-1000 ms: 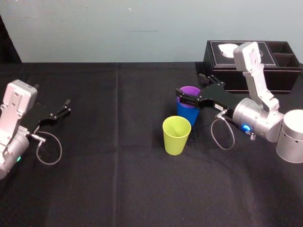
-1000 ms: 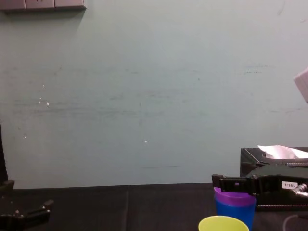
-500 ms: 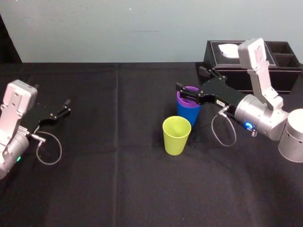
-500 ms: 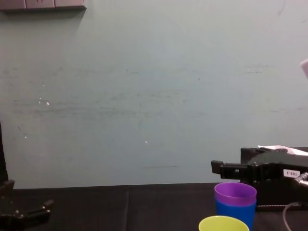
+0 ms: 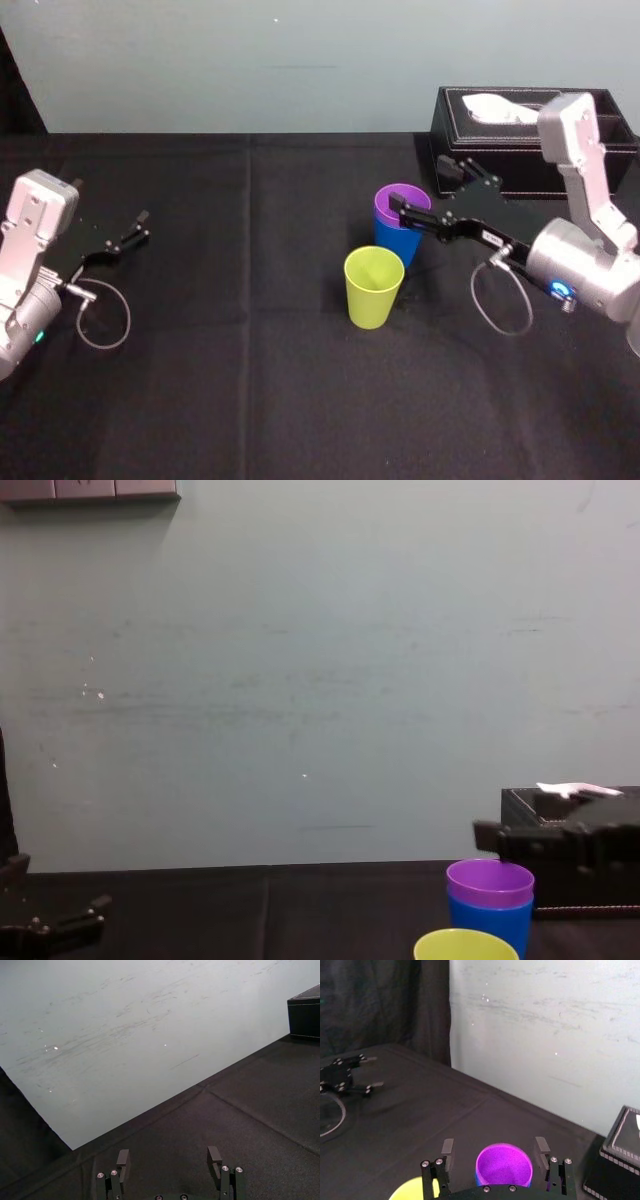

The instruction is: Stack the three plastic cups sequentially using one hand.

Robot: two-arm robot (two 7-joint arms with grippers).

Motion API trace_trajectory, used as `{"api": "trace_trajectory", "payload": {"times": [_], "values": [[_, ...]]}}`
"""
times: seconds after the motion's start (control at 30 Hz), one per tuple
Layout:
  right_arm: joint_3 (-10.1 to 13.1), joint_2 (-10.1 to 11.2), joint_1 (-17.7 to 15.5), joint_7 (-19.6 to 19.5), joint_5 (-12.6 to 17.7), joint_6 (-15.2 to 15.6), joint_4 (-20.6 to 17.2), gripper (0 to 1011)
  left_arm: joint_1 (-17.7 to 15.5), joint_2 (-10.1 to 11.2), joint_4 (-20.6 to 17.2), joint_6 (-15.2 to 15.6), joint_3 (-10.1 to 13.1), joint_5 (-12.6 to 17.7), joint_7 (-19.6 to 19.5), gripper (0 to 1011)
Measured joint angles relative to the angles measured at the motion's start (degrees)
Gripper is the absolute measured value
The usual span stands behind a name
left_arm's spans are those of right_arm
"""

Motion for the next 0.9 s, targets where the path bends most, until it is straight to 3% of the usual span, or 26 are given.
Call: {"api": "trace_trajectory", "payload": {"times": [0.17,0.27,0.47,0.63,0.9], "values": [[1.26,3.1,-4.31,0.45,1.38,0.49,-3.76,1003,0.0,0.0,0.0,0.0,0.0,0.0,0.0,1011],[2.48,5.79,-8.53,0.89,2.38,0.11,-6.15,1003,0.0,0.0,0.0,0.0,0.0,0.0,0.0,1012],[2.74,9.17,-13.55,2.67,2.71,-1.91,-7.48,1003,0.0,0.0,0.0,0.0,0.0,0.0,0.0,1011],[2.27,10.24,-16.08,3.25,2.45,-3.18,-8.04,1003,0.0,0.0,0.0,0.0,0.0,0.0,0.0,1011],[1.15,9.62,-17.32,3.41,2.78,-3.28,-8.11,1003,0.0,0.0,0.0,0.0,0.0,0.0,0.0,1011]]}}
